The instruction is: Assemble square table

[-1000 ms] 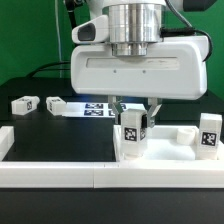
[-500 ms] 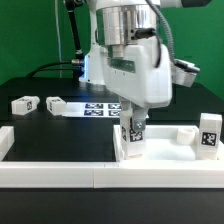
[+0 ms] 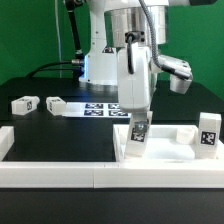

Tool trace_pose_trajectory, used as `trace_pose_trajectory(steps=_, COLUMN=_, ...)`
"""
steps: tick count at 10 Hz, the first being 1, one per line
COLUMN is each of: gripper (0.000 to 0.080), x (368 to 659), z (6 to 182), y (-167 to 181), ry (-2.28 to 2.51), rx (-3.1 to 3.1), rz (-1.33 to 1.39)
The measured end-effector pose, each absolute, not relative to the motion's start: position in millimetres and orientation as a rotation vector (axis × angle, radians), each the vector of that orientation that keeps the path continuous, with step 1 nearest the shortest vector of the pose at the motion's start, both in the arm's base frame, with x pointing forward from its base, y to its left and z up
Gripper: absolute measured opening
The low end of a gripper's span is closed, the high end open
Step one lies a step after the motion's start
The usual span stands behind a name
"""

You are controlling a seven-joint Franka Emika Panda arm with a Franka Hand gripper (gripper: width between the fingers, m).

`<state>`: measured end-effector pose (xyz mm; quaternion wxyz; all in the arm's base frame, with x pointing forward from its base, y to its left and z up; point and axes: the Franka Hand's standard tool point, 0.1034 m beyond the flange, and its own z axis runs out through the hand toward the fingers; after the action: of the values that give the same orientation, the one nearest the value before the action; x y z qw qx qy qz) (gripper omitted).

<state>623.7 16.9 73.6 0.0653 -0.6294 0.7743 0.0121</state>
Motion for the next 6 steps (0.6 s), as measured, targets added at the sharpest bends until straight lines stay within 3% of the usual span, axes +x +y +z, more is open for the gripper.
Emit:
trace_pose_trajectory(steps=2, gripper=0.0592, x=622.4, z=73.1, y=7.8, ry=2.083, rx=-2.175, rz=0.012)
trace_pose_trajectory(steps=6, gripper=0.0648, x=622.3, z=72.9, y=3.4, ry=1.571, rx=-2.575, rz=-0.031)
